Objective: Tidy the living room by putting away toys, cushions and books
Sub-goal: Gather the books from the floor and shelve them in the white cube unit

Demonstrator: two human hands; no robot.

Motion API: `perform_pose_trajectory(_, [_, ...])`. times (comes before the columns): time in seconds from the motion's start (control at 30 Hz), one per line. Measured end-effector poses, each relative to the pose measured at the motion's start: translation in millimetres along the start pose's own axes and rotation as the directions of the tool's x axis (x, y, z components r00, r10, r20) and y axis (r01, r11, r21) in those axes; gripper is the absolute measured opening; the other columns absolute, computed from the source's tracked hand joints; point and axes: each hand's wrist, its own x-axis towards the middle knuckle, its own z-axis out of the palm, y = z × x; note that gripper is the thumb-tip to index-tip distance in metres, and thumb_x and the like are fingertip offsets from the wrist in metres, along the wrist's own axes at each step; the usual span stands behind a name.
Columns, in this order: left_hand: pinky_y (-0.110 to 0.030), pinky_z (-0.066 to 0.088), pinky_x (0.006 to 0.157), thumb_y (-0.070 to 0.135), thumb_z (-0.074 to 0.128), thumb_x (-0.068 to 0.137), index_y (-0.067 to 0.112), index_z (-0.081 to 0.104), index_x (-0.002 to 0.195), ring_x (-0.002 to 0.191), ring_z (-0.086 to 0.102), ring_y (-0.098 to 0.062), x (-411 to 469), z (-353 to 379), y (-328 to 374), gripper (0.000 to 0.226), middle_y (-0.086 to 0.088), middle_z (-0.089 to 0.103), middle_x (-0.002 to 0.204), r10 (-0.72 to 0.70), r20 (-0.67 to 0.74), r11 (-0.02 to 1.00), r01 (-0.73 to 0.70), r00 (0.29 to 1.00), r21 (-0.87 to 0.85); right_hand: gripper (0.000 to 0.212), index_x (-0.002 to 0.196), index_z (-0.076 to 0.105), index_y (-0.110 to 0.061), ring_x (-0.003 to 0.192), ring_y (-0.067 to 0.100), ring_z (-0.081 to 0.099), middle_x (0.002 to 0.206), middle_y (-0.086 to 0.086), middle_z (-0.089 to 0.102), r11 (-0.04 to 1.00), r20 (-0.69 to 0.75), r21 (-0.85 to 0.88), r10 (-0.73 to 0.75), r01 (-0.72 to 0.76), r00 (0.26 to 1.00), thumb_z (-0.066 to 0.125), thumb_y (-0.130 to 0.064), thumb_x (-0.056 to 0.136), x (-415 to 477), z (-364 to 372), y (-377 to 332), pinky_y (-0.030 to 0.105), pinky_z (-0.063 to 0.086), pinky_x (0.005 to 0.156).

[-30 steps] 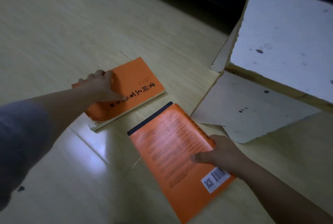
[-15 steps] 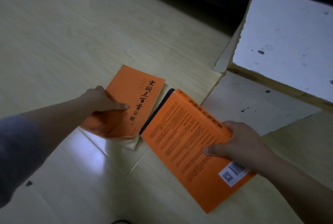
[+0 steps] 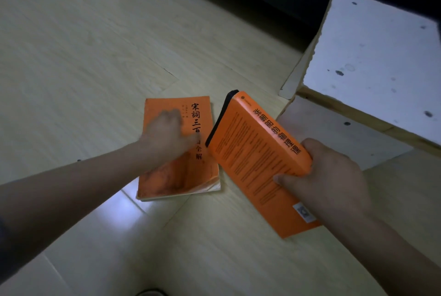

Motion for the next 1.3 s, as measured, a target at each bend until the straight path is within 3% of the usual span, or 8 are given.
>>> perform_pose_trajectory(0.17, [-0.047, 0.056, 0.081, 0.040, 0.065, 0.084, 0.015, 0.037, 0.134, 0.105, 0.060, -0.028, -15, 21, 56, 0.062, -0.007, 0.050, 0.126, 0.030, 0.113, 0.769, 0.049, 0.993, -0.637, 0.036, 0.097, 0.043, -0.029, 0.075, 0.012, 0.056, 0.086, -0.010, 0.054, 0.999, 0.086, -0.025, -0.023, 0.025, 0.996, 0.066, -0.050, 0.079, -6, 15, -9, 0.027, 0.046, 0.063])
perform_pose_trajectory(0.3, [-0.050, 0.048, 0.096, 0.037, 0.066, 0.081, 0.033, 0.008, 0.151, 0.133, 0.040, -0.029, -5, 24, 56, 0.090, 0.007, 0.016, 0.156, 0.151, 0.164, 0.783, -0.016, 0.975, -0.622, 0.034, 0.102, 0.041, -0.030, 0.084, 0.014, 0.061, 0.097, -0.008, 0.059, 0.997, 0.106, -0.043, -0.057, 0.062, 0.993, 0.061, -0.049, 0.082, -15, 21, -4, 0.033, 0.053, 0.072])
perform_pose_trajectory(0.43, [-0.043, 0.058, 0.082, 0.018, 0.061, 0.089, 0.028, 0.035, 0.143, 0.095, 0.066, -0.026, -3, 21, 58, 0.061, 0.001, 0.049, 0.134, 0.219, 0.262, 0.646, 0.062, 0.940, -0.761, 0.031, 0.098, 0.039, -0.028, 0.083, 0.012, 0.057, 0.092, -0.009, 0.054, 0.995, 0.158, 0.032, -0.099, 0.095, 0.982, 0.060, -0.048, 0.085, -17, 21, -1, 0.026, 0.045, 0.066])
perform_pose_trajectory(0.53, [-0.045, 0.057, 0.083, 0.031, 0.059, 0.091, 0.028, 0.050, 0.129, 0.096, 0.066, -0.026, -8, 17, 56, 0.039, -0.005, 0.057, 0.124, 0.204, 0.283, 0.618, 0.101, 0.937, -0.780, 0.024, 0.091, 0.043, -0.026, 0.079, 0.011, 0.057, 0.084, -0.010, 0.053, 0.977, 0.225, 0.179, -0.156, 0.117, 0.962, 0.059, -0.043, 0.085, -18, 23, -5, 0.026, 0.046, 0.064])
perform_pose_trajectory(0.7, [-0.039, 0.060, 0.074, 0.068, 0.070, 0.065, 0.027, 0.047, 0.123, 0.098, 0.066, -0.023, -23, 7, 71, 0.075, -0.001, 0.060, 0.117, 0.169, 0.417, 0.645, 0.219, 0.893, -0.732, 0.022, 0.098, 0.050, -0.028, 0.070, 0.006, 0.061, 0.079, -0.011, 0.056, 0.933, 0.255, 0.348, -0.192, 0.096, 0.948, 0.058, -0.045, 0.085, -27, 26, -10, 0.016, 0.051, 0.059])
perform_pose_trajectory(0.9, [-0.042, 0.060, 0.070, 0.027, 0.073, 0.077, 0.005, 0.060, 0.105, 0.081, 0.072, -0.030, -30, 6, 82, 0.038, -0.019, 0.070, 0.097, 0.087, 0.522, 0.650, 0.349, 0.849, -0.676, 0.037, 0.111, 0.048, -0.031, 0.084, 0.007, 0.064, 0.100, -0.012, 0.063, 0.896, 0.325, 0.430, -0.270, 0.113, 0.906, 0.061, -0.052, 0.083, -34, 30, -12, 0.020, 0.056, 0.068])
perform_pose_trajectory(1.07, [-0.041, 0.059, 0.074, 0.013, 0.064, 0.083, 0.010, 0.064, 0.101, 0.086, 0.070, -0.028, -34, 2, 64, 0.018, -0.015, 0.071, 0.098, 0.057, 0.414, 0.584, 0.306, 0.908, -0.752, 0.069, 0.125, 0.055, -0.040, 0.109, 0.001, 0.059, 0.122, -0.017, 0.060, 0.748, 0.392, 0.657, -0.231, -0.095, 0.890, 0.055, -0.080, 0.069, -24, 48, 4, 0.035, 0.051, 0.096])
perform_pose_trajectory(1.3, [-0.039, 0.058, 0.072, 0.009, 0.061, 0.085, 0.013, 0.061, 0.114, 0.090, 0.071, -0.028, -34, -15, 25, 0.029, -0.010, 0.073, 0.102, 0.182, 0.377, 0.458, 0.261, 0.908, -0.850, 0.096, 0.138, 0.039, -0.038, 0.115, 0.013, 0.060, 0.135, -0.009, 0.055, 0.576, 0.509, 0.731, -0.103, -0.366, 0.855, 0.063, -0.083, 0.056, -6, 75, 14, 0.039, 0.049, 0.098])
